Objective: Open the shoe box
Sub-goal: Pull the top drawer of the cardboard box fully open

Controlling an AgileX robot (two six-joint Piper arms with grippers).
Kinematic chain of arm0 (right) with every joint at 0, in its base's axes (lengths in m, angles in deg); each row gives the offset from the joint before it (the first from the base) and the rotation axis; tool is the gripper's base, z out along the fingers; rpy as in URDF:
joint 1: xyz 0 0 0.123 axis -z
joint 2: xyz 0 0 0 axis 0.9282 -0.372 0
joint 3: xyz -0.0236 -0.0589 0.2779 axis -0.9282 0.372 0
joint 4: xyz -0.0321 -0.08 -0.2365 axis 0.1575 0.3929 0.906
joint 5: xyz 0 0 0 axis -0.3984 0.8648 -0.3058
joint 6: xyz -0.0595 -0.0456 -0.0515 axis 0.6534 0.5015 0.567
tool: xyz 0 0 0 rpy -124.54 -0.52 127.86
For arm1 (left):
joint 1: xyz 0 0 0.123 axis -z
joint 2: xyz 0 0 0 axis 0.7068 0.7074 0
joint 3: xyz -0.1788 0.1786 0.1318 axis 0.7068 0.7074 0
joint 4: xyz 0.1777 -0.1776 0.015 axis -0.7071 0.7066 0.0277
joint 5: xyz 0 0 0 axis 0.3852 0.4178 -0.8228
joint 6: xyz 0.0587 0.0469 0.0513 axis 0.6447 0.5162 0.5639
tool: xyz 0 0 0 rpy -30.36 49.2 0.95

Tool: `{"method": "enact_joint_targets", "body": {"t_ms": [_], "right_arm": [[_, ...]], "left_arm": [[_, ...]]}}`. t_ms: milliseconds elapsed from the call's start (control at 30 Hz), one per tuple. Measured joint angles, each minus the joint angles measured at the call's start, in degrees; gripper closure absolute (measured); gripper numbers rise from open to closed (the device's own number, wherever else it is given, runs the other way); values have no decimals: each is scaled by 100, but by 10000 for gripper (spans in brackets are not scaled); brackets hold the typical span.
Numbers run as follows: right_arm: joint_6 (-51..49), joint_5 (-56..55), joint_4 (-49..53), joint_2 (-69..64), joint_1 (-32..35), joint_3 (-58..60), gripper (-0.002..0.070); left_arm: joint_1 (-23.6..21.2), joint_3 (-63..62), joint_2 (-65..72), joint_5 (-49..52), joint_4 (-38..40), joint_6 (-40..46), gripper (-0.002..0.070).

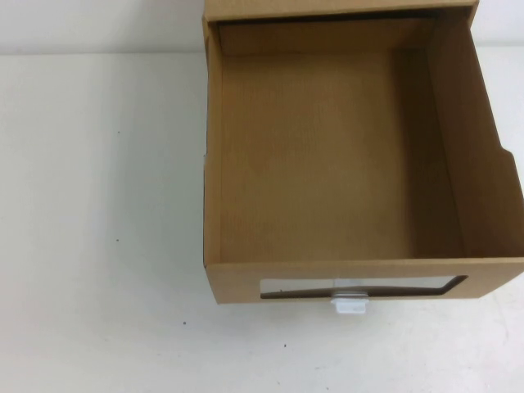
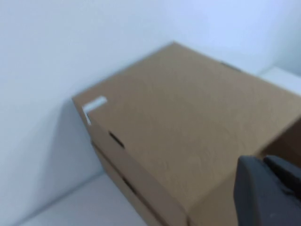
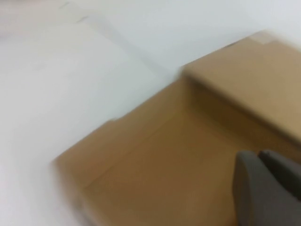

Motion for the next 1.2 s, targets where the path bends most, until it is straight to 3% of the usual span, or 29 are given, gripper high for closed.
{"method": "enact_joint_targets", "body": {"t_ms": [200, 467, 667, 867, 1033, 1200], "right_arm": [[-81, 16, 421, 349, 489, -8, 692], [-206, 40, 238, 365, 963, -8, 692], [-242, 40, 135, 365, 987, 139, 692], [-275, 40, 55, 365, 989, 310, 693], [-374, 40, -35, 365, 989, 461, 694], [-398, 40, -85, 365, 989, 473, 694]], "left_arm": [[0, 2581, -1423, -627, 0, 131, 679], [0, 7894, -4372, -4256, -40, 212, 679], [0, 10898, -6439, -5854, -28, 107, 679], [0, 12648, -7816, -6372, -7, -269, 679], [0, 14124, -8612, -7049, 79, -1131, 679], [0, 14524, -8907, -7171, -5, -982, 679]]}}
